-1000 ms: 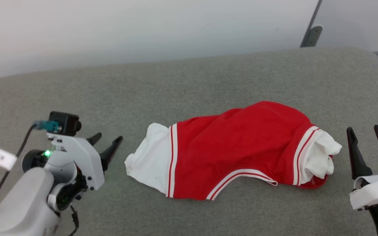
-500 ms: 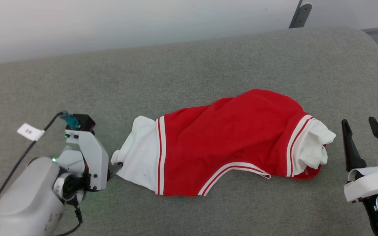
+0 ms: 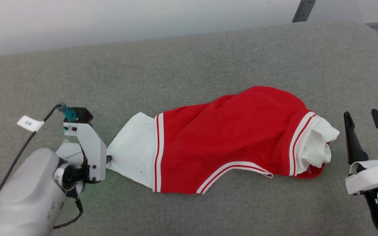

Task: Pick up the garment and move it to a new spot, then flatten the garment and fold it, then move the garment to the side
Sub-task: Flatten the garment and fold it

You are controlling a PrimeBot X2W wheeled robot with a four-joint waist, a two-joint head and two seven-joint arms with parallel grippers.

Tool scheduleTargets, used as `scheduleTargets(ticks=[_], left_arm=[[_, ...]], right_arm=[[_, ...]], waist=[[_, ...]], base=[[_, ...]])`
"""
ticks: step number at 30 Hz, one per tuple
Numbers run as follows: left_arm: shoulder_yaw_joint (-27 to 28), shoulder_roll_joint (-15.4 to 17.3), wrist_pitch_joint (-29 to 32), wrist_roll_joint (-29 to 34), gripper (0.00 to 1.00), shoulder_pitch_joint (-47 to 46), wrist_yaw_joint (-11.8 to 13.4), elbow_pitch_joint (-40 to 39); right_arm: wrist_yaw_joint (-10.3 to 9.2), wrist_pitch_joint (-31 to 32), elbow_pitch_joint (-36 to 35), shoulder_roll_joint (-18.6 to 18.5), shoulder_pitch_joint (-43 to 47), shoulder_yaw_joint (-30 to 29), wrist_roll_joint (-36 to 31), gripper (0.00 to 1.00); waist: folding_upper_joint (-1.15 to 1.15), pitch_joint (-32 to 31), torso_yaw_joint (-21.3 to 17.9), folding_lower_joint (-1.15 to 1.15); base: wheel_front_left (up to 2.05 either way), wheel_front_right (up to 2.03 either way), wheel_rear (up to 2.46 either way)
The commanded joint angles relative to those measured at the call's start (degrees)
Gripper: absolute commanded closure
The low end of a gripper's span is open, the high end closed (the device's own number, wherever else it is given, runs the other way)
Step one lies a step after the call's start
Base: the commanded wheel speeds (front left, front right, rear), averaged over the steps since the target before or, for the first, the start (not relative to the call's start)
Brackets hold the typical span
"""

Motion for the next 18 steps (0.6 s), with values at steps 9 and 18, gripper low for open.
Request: scheduleTargets(ticks=[9, 18], left_arm=[[0.7, 2.9, -2.6, 0.7, 1.00, 0.1, 0.0, 2.8], [1.1, 7.3, -5.3, 2.2, 1.00, 1.2, 0.9, 2.7]], right_arm=[[-0.09, 0.0, 0.2, -0.1, 0.7, -1.5, -0.7, 0.00], [-0.09, 1.1, -0.3, -0.3, 1.9, -1.4, -0.5, 0.00]], waist=[[0.00, -0.9, 1.9, 0.00], [0.00, -2.2, 3.0, 0.00]], base=[[0.00, 0.00, 0.00], [0.00, 0.00, 0.00]])
